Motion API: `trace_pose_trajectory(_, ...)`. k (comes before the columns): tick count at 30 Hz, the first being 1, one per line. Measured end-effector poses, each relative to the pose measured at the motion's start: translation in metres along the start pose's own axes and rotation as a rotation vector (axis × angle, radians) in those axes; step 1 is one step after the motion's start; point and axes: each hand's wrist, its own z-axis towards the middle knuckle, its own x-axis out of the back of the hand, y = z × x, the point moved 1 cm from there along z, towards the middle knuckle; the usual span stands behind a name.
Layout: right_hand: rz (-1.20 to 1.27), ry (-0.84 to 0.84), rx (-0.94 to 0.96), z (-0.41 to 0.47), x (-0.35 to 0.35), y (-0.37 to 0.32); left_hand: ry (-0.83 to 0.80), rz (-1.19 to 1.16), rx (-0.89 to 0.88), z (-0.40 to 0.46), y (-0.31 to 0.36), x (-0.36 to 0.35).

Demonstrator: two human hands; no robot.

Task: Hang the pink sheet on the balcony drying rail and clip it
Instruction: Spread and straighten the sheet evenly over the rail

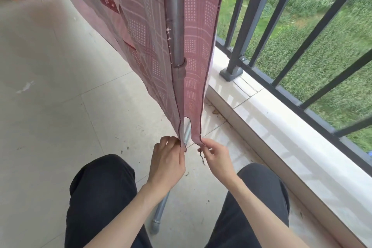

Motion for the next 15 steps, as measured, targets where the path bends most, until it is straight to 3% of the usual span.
trace_pose_trajectory(8,-0.143,0.144,0.059,0.026,0.016,0.01,-0.025,0.042,-0.009,-0.016,0.021,-0.023)
trace_pose_trajectory(15,-0.209,0.073,0.119,0.036,0.015,0.018,-0.073,0.048,-0.025,0.007,0.027,-0.02)
